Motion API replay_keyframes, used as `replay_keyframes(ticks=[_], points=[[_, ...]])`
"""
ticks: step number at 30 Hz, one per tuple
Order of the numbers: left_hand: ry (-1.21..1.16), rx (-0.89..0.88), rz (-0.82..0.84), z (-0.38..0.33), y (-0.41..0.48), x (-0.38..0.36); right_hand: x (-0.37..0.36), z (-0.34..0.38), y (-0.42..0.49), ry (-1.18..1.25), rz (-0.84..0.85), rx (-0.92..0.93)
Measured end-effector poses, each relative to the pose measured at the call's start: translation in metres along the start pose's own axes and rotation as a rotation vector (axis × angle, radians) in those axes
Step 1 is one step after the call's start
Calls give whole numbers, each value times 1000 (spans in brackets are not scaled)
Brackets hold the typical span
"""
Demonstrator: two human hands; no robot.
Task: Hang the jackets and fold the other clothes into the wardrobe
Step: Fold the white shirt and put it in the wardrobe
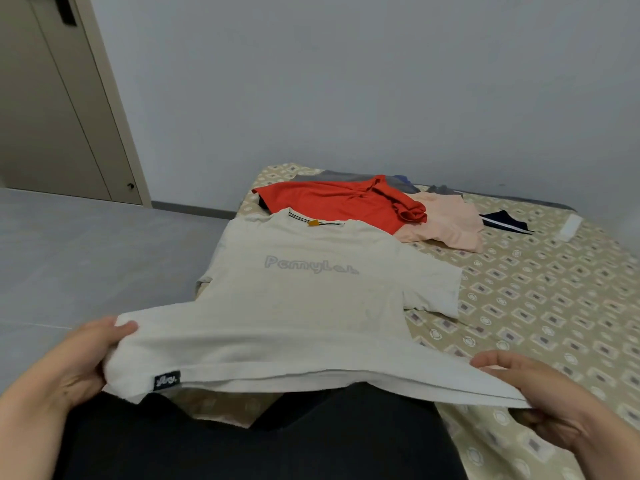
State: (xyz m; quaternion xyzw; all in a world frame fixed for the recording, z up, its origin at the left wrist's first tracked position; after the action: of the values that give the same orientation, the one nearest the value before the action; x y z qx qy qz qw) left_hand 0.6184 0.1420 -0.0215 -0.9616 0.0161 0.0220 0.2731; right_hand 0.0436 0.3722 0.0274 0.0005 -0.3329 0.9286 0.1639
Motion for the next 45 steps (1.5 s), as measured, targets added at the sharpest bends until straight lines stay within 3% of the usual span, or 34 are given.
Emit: replay_keyframes(ticks=[4, 7, 11, 14, 18, 22, 24, 26, 30, 32, 35, 39, 42, 45], points=[[226, 12, -64, 1, 0, 19, 23, -6, -9, 8, -21, -33], [402, 46, -12, 5, -2, 4, 22, -19, -8, -340, -19, -106], [299, -13, 115, 3, -6, -14, 0, -23, -2, -686, -11, -123], [156, -76, 174, -3, -7, -21, -35, -1, 2, -806, 2, 89], [124, -77, 173, 2, -4, -24, -78, 18, 4, -638, 2, 316], [121, -36, 119, 4, -7, -13, -101, 27, -3, -620, -17, 494], [326, -55, 5, -4, -14, 11, -116, 33, -7, -752, -5, 562], [713, -85, -116, -16, -25, 30, -137, 38, -9, -940, -5, 605], [1425, 26, -60, -6, -49, 0, -181, 55, -11, -1247, 15, 654], [1637, -93, -56, -14, -56, -33, -205, 64, -9, -1377, 50, 649], [1430, -221, 168, -16, -49, -87, -237, 73, 7, -1468, 159, 600], [1401, -160, 378, 2, -11, -142, -268, 74, 40, -1497, 271, 518], [1416, -191, 376, 11, 25, -167, -284, 79, 64, -1536, 288, 508], [1444, -219, 273, 27, 54, -170, -293, 83, 95, -1544, 290, 486]])
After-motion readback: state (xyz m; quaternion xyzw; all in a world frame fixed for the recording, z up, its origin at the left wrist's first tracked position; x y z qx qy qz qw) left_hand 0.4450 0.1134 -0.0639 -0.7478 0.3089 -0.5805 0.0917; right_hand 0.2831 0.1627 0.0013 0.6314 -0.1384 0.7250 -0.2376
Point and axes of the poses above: each hand's wrist, its own y-axis towards the middle knuckle, its own x-axis out of the back of the hand, z = x × y, the point moved 10 cm from there along y, towards the middle knuckle, and after that the axes turned 6 degrees about z, right-handed, at the moved point
